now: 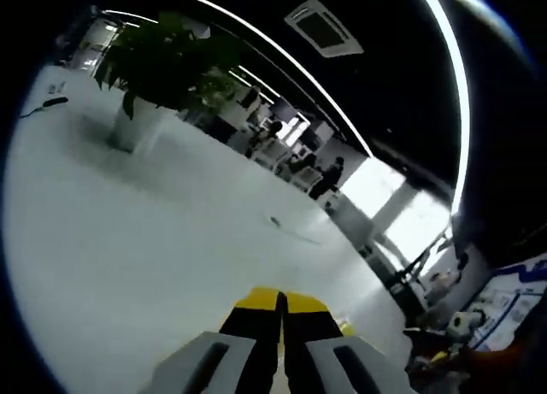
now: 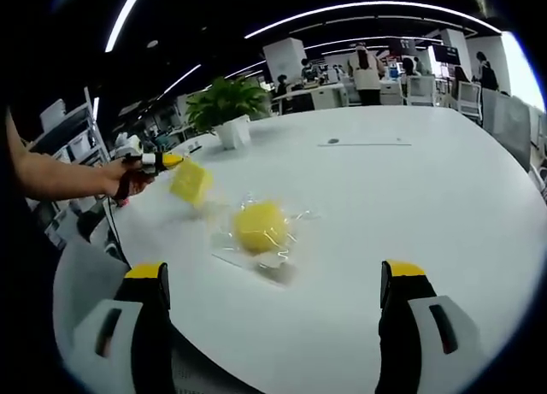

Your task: Compare the silicone blocks by pressing each to a similar depth, holding the contact briefly, and releasing to observe deformation and rebound differences across the visible hardness samples.

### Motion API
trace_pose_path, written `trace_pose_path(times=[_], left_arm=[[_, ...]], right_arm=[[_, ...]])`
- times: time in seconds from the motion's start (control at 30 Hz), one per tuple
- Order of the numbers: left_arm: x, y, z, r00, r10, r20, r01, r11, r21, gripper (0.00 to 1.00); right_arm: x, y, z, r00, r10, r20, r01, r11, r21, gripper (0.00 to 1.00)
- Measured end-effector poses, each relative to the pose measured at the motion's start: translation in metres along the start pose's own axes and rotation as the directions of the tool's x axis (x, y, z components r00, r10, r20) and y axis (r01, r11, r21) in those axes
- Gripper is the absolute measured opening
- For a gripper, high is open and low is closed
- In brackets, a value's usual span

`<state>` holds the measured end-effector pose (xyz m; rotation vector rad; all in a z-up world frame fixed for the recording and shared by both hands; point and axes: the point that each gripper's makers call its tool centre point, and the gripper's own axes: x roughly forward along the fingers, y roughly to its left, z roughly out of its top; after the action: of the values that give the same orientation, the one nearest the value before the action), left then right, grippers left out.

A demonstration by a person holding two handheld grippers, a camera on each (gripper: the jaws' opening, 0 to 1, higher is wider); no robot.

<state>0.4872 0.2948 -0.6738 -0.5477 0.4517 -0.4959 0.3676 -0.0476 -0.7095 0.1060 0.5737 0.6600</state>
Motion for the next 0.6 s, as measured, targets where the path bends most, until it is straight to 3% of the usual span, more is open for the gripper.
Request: trace_pose_path(times=[0.1, 0.37, 0.6], left_arm=[[0.0, -0.011, 0.011, 1.0, -0.017, 0.008, 0.016, 0.998, 0.059, 0.0], [-0.004, -0.028, 0.048, 0.996, -0.049, 0.081, 0.042, 0.995, 0.089, 0.0], [-0.008, -0.041, 0.066, 0.992, -0.064, 0.111, 0.052, 0.993, 0.109, 0.0]], right_arm=[[-0.001, -0.001, 0.003, 1.0, 0.0, 0.004, 0.0, 1.0, -0.006, 0.96], [0.0, 0.0, 0.01, 1.0, 0.01, 0.012, -0.01, 1.0, -0.019, 0.96], [0.0, 0.001, 0.022, 0.999, 0.014, 0.049, -0.013, 1.0, -0.026, 0.96]])
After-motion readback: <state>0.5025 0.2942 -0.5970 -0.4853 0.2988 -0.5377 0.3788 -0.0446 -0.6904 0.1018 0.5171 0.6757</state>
